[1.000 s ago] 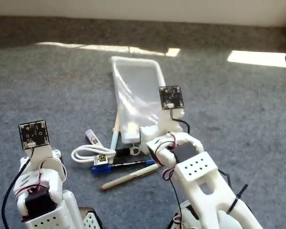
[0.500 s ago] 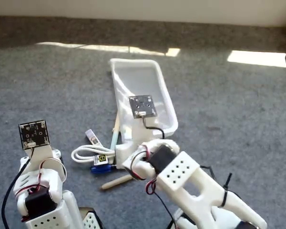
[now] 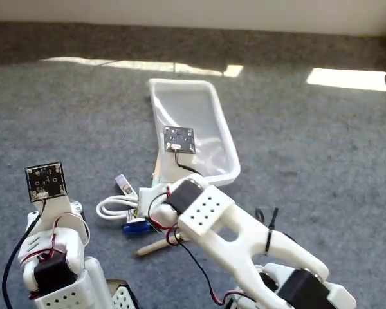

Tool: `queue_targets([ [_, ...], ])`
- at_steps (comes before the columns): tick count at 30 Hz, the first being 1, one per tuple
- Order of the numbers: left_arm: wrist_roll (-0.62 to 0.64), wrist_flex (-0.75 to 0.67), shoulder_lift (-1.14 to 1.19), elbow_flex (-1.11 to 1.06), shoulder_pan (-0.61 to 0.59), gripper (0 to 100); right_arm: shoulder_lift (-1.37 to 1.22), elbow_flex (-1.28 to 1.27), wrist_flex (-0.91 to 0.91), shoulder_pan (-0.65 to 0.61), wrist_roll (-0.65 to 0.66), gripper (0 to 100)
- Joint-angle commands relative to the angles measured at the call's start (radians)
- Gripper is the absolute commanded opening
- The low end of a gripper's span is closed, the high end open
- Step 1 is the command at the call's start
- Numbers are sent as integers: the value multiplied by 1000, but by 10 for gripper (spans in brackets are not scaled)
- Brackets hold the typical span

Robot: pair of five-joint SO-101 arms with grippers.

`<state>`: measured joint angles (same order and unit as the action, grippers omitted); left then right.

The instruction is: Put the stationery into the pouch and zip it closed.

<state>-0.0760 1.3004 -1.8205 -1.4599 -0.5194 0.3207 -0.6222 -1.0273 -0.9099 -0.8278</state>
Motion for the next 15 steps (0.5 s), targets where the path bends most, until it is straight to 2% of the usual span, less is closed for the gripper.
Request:
queue_targets([
  [1, 6, -3, -4, 19, -7, 60, -58, 85, -2, -8, -41, 181],
  [10, 6, -3, -4, 19, -7, 60, -225, 174, -1, 41, -91, 181],
  [15, 6, -3, -4, 19, -7, 60, -283, 176, 76, 77, -112, 181],
])
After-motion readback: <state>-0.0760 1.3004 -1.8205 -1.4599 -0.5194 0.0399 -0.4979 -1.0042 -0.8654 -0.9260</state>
